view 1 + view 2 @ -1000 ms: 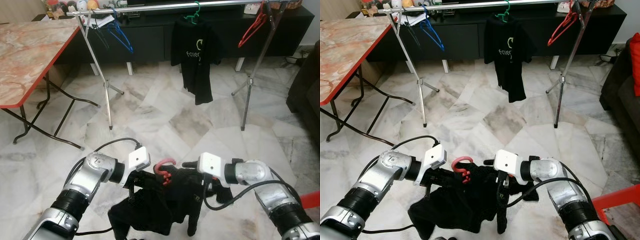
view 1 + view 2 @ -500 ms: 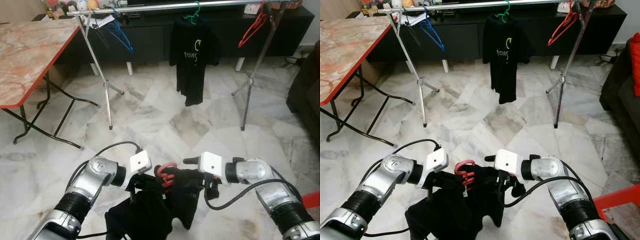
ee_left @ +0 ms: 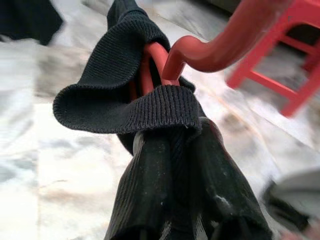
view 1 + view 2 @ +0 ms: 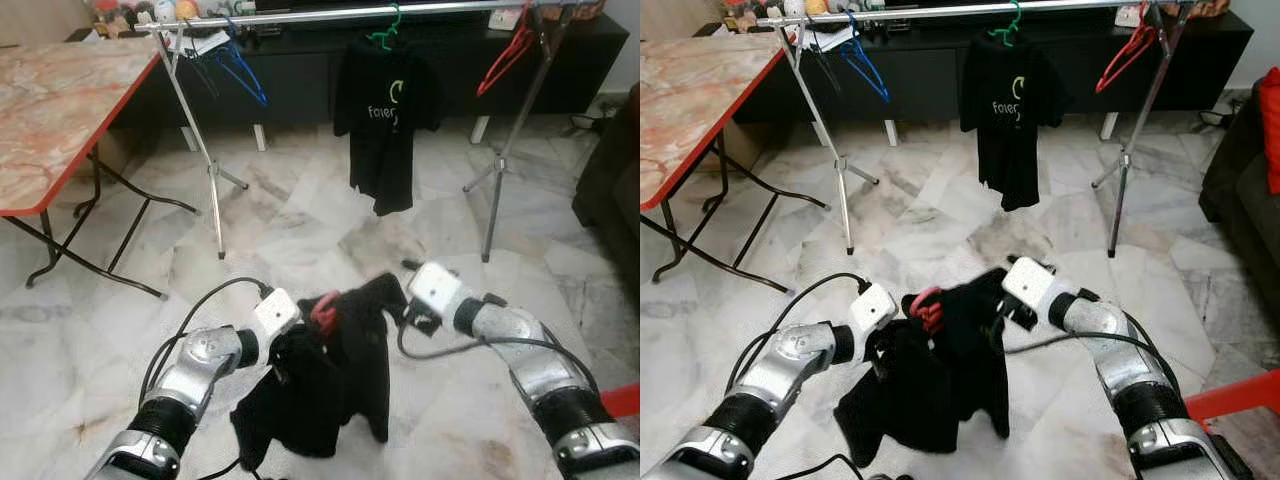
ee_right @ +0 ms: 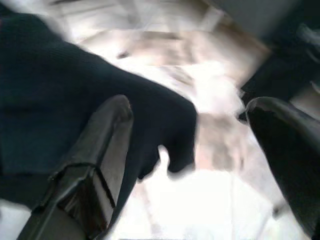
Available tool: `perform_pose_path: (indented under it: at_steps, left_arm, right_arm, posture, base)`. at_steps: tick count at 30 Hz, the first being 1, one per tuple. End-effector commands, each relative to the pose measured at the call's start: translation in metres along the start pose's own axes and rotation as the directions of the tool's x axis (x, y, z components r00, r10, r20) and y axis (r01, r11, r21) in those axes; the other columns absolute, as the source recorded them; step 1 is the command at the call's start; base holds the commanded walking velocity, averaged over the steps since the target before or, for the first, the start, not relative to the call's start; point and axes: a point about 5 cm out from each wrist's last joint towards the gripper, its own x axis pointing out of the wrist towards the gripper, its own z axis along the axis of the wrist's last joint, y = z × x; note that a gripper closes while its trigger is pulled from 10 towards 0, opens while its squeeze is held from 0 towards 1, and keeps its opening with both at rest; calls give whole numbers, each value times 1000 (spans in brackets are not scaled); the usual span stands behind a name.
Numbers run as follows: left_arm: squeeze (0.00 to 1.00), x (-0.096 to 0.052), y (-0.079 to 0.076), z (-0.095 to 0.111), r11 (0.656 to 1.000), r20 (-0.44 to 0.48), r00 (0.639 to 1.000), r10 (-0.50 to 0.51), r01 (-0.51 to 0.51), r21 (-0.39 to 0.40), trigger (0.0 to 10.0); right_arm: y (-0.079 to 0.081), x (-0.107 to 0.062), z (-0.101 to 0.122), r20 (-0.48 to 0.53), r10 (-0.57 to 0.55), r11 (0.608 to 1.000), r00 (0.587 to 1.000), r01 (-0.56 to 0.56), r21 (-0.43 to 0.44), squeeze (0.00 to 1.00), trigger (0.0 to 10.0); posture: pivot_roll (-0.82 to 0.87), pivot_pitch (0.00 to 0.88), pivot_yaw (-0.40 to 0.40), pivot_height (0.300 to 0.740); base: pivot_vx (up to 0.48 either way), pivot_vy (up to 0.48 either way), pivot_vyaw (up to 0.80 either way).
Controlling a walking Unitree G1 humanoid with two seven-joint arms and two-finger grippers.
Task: Hang hanger
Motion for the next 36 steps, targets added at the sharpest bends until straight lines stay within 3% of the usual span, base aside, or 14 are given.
perform_pose_path:
  at_steps: [1,2,6,7,10,12,13,17,19,26,28,30,33,36]
  left_arm:
    - [0,-4,4,-6,996,7,996,89,-89,2,10000]
    - [0,-5,5,-7,992,24,992,127,-127,5,10000]
    - [0,-13,17,-12,960,27,960,279,-279,2,10000]
    - [0,-21,27,-16,927,21,926,376,-376,-10,10000]
    - [0,-34,38,-21,866,19,866,500,-500,-8,10000]
    - [0,-36,40,-22,857,21,857,515,-515,-4,10000]
    - [0,-43,46,-21,816,43,815,578,-579,-3,10000]
    - [0,-57,53,-19,763,93,759,644,-646,-8,10000]
    - [0,-68,54,-24,743,96,737,669,-668,-50,10000]
    - [0,-91,51,-34,673,113,664,739,-732,-99,10000]
    - [0,-93,51,-34,666,115,656,746,-740,-97,10000]
    - [0,-98,51,-31,663,127,651,748,-740,-116,10000]
    - [0,-99,51,-30,664,128,652,748,-738,-120,10000]
    - [0,-98,50,-31,663,114,653,749,-731,-161,10000]
  right_arm:
    - [3,-1,-16,-41,-94,984,995,99,146,0,10000]
    - [8,-1,-24,-58,-131,962,990,141,233,0,10000]
    - [26,-3,-44,-127,-158,912,979,194,361,0,10000]
    - [37,-6,-56,-170,-162,890,972,219,401,0,10000]
    - [60,-15,-83,-295,-167,824,941,297,482,0,10000]
    - [63,-17,-86,-313,-170,814,934,312,490,0,10000]
    - [75,-24,-98,-369,-165,767,915,354,536,0,10000]
    - [96,-38,-118,-463,-132,756,877,391,525,0,10000]
    - [106,-48,-130,-523,-126,705,843,447,551,0,10000]
    - [133,-76,-156,-660,-100,594,745,577,561,0,10000]
    - [135,-78,-157,-666,-97,583,740,584,565,0,10000]
    - [144,-80,-158,-670,-58,629,740,548,551,0,10000]
    - [147,-80,-159,-672,-47,641,739,538,547,0,10000]
    - [149,-83,-160,-681,-44,631,731,548,548,0,10000]
  posture:
    - [-92,41,58,740]
    - [-92,41,58,740]
    - [-89,32,52,740]
    - [-95,23,47,740]
    - [-90,12,40,740]
    - [-90,12,40,740]
    - [-77,3,35,740]
    - [-68,0,31,740]
    - [-75,0,27,740]
    - [-49,0,17,740]
    - [-46,0,16,740]
    - [-39,0,15,740]
    - [-36,8,15,740]
    - [-40,26,24,740]
  base:
    - [0,0,0]
    - [0,0,0]
    - [0,0,0]
    - [0,0,0]
    - [0,0,0]
    - [0,0,0]
    - [0,0,0]
    - [0,0,0]
    - [0,0,0]
    - [0,0,0]
    - [0,0,0]
    - [0,0,0]
    - [0,0,0]
    - [0,0,0]
